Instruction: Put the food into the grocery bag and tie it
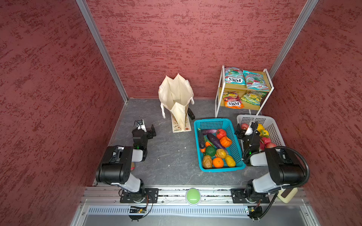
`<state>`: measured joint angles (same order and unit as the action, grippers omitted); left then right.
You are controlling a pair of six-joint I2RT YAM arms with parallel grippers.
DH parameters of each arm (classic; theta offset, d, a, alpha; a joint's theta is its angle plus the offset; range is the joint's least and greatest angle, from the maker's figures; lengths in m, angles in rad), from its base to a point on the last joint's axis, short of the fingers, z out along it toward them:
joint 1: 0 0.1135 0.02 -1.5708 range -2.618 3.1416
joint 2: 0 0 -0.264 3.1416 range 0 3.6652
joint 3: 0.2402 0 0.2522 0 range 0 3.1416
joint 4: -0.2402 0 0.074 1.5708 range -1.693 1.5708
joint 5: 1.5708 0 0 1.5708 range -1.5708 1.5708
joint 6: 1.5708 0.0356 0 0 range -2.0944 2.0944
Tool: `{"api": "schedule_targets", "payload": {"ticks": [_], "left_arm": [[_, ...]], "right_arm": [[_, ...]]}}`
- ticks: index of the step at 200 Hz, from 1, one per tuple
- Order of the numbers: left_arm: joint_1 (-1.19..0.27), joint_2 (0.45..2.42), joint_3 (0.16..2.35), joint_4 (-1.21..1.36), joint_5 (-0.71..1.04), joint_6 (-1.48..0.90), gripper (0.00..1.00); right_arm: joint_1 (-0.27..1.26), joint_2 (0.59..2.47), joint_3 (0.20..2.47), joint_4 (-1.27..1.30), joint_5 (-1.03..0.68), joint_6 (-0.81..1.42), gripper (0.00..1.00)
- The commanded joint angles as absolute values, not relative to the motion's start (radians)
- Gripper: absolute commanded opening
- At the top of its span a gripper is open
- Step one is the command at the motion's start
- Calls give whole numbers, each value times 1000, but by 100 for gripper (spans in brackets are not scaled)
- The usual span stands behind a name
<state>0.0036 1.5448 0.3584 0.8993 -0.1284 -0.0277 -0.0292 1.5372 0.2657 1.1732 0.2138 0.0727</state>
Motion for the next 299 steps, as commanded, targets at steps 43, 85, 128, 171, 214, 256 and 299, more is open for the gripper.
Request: {"api": "schedule_targets", "payload": {"ticks": [43, 85, 128, 171, 214, 256, 299], "left_arm": [[2, 1537, 365, 928, -123, -20, 99], [4, 1537, 367, 927, -118, -21, 99], [4, 1537, 367, 927, -118, -21, 99], [5, 1537, 367, 925, -118, -21, 99], [6, 1537, 367, 923, -115, -23, 99], [19, 1536, 367, 919, -86, -28, 99], [23, 1474, 374, 855, -96, -34, 98]], "right_arm": [[-26, 1546, 273, 1168, 227, 59, 99], [-27, 1545, 274, 1168, 227, 60, 99], [-27, 1545, 274, 1167, 227, 60, 99], [-27, 1545, 273, 1168, 227, 59, 99], [-27, 1545, 272, 1167, 227, 59, 99], [-27, 1545, 272, 1168, 227, 60, 99], [-18, 1484, 286, 1097, 189, 29, 93]]}}
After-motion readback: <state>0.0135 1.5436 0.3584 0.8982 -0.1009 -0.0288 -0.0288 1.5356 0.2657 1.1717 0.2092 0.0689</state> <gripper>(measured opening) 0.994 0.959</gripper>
